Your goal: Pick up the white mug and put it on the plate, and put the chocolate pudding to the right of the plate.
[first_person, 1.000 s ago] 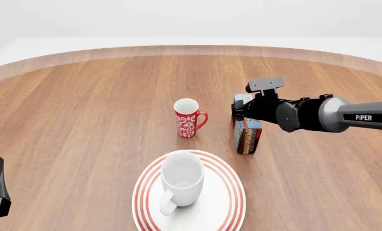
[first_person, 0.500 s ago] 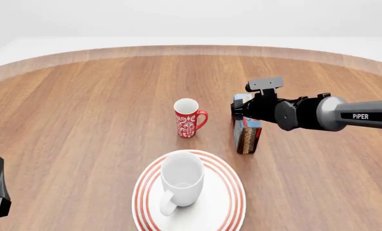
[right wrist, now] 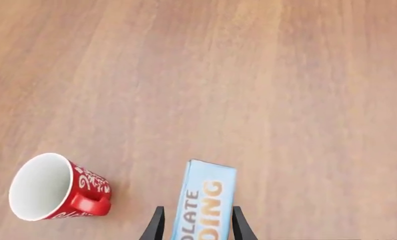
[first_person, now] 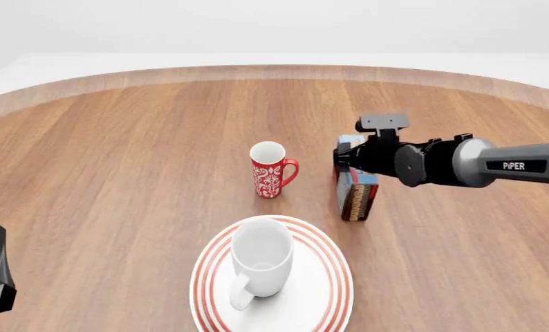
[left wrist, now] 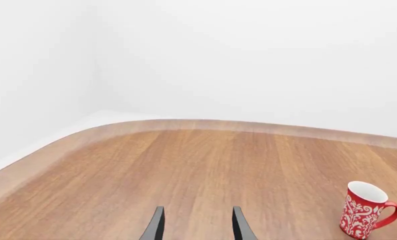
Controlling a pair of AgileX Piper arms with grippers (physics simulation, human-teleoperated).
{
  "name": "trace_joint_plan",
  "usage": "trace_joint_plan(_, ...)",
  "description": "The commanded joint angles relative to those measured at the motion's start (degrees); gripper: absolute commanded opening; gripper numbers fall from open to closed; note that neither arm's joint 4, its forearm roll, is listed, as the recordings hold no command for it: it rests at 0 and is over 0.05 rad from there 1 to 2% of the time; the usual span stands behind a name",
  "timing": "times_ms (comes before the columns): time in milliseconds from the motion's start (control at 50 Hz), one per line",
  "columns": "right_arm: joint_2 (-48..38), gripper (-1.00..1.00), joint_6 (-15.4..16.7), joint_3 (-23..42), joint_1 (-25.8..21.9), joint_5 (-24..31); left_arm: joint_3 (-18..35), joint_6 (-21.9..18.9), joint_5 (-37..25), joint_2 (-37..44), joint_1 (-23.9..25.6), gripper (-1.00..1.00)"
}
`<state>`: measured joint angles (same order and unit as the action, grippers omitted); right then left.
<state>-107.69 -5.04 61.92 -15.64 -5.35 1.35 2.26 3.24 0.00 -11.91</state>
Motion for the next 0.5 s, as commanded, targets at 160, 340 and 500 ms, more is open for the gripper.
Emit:
trace_joint_plan(160, -1.73, 1.0, 0.11, -0.37, 1.39, 0.08, -0.1, -0.01, 0.11, 0.0, 0.0, 1.0)
trace_joint_plan(340, -1.48, -1.0, -0.09, -0.82, 1.92, -0.18, -0.1, -0.01, 0.1, 0.0, 0.0, 1.0)
trace_joint_plan(500, -0.92, -1.0, -0.28, -1.29, 1.99, -0.31, -0.1, -0.01, 0.08, 0.0, 0.04, 1.0)
